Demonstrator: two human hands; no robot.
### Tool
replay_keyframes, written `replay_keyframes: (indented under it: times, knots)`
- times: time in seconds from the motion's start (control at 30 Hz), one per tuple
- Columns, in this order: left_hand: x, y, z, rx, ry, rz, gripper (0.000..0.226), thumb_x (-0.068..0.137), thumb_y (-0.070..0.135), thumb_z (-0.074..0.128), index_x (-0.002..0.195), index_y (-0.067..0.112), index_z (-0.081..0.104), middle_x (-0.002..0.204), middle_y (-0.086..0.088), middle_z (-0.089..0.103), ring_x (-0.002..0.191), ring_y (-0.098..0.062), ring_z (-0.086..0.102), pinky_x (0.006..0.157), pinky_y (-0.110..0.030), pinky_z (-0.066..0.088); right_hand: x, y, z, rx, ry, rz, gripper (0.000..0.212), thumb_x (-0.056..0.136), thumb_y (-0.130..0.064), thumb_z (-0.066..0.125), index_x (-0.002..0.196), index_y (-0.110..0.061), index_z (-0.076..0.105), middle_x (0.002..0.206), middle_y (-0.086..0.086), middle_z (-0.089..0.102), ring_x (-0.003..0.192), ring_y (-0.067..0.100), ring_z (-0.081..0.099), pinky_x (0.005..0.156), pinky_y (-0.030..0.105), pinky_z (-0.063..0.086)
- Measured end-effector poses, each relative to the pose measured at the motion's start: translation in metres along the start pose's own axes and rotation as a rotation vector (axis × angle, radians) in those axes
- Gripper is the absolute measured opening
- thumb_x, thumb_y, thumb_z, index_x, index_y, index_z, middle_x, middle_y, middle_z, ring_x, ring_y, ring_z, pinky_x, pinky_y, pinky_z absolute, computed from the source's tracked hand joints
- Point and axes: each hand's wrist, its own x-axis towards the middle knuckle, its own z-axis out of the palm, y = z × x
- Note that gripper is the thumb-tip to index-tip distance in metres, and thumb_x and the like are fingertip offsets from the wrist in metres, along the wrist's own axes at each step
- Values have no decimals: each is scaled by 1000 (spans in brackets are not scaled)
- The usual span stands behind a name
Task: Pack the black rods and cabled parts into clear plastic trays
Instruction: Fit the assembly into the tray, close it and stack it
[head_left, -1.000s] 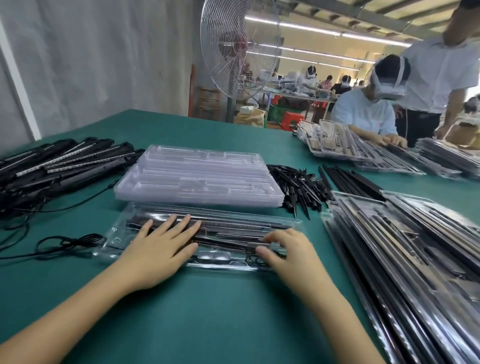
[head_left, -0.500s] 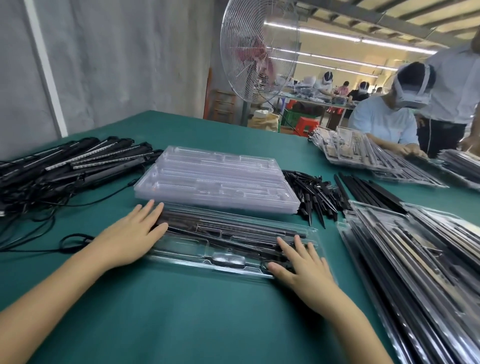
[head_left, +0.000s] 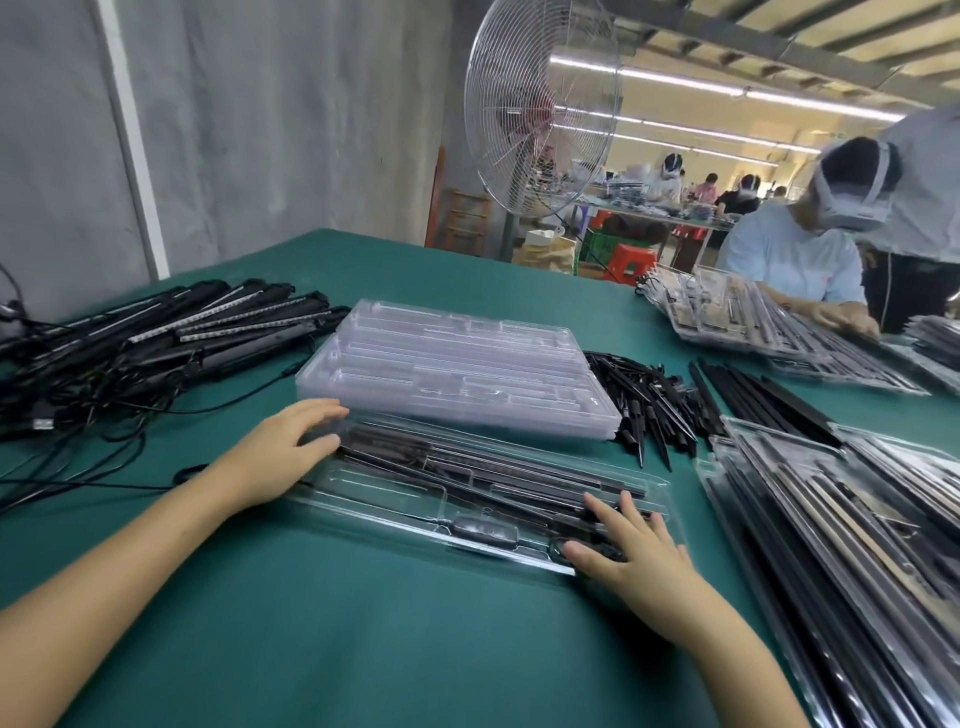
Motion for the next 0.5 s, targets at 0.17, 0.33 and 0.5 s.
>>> replay_keyframes:
  times: [0.17,0.33,0.5]
  knots:
    - [4,-3,2,350,-227,-22,54,98,51,15,148,43,-4,156,20,-5,143,-11,17,114,-33,16,-1,-2,-2,10,-3,26,65,89,-59,45,145,-46,14,158,-7,-8,145,26,-10,115,45,1]
    - [-3,-3,8,549,-160,-35,52,97,52,3,141,42,-23,155,22,-14,144,-8,-15,118,-43,2,-2,-2,-1,-7,-4,26,66,90,-59,44,146,-46,12,158,-6,-9,145,26,-10,115,46,1]
    - [-6,0,8,588,-69,15,53,98,50,5,148,40,-6,156,21,-6,145,-7,-9,118,-38,4,-2,-3,-1,-7,-7,34,65,89,-60,43,146,-47,12,158,-7,-9,145,26,-10,115,46,1]
